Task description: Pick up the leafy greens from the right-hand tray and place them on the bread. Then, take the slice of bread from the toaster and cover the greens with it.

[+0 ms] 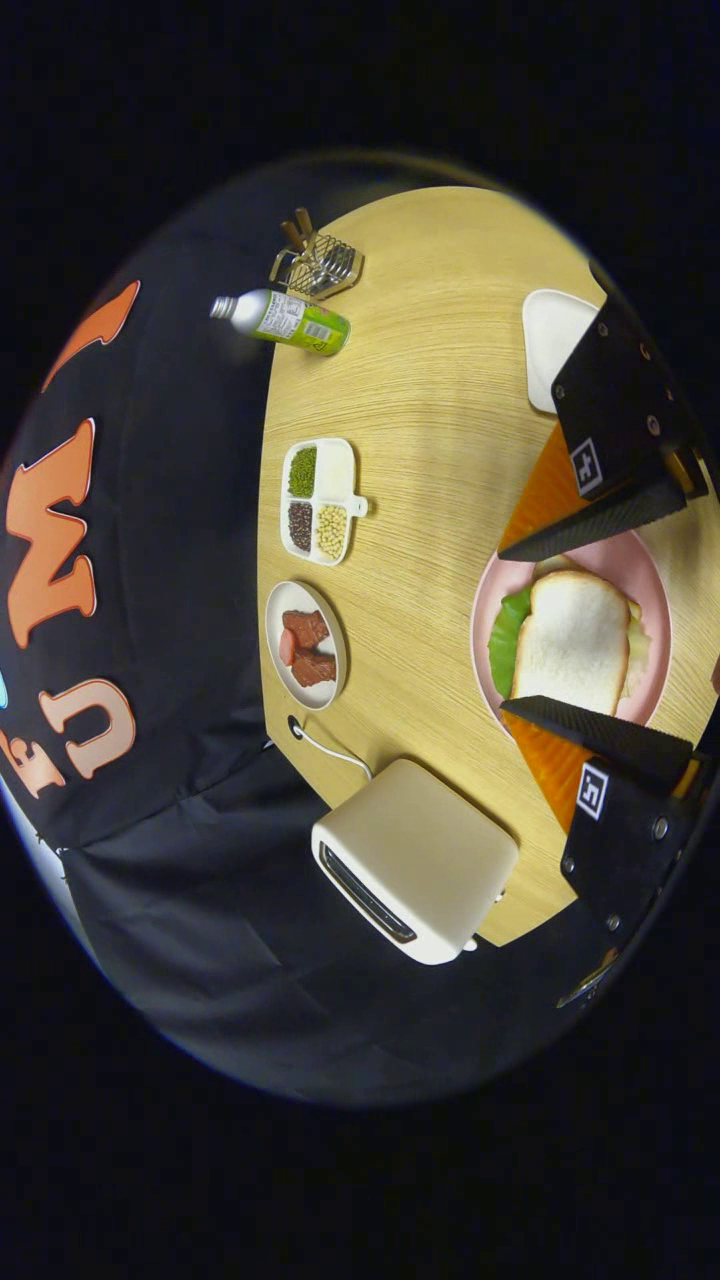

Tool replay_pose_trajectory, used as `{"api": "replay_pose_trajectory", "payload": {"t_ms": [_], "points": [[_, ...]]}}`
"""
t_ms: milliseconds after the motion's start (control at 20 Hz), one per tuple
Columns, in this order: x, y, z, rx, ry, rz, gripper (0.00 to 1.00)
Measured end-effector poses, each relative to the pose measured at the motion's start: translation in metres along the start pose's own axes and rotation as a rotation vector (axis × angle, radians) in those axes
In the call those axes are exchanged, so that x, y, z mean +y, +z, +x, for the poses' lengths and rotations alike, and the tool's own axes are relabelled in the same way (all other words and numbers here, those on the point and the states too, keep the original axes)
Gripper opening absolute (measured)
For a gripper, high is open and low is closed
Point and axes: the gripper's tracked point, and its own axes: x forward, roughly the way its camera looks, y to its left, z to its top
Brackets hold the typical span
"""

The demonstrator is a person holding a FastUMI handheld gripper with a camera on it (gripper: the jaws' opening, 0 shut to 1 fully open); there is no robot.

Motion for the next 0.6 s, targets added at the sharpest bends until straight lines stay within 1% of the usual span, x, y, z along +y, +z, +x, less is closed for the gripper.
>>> {"api": "replay_pose_trajectory", "payload": {"t_ms": [350, 600], "points": [[0.001, 0.036, -0.019, -0.175, -0.031, -0.063, 0.85], [-0.001, 0.060, -0.040, -0.294, -0.056, -0.085, 0.85]]}}
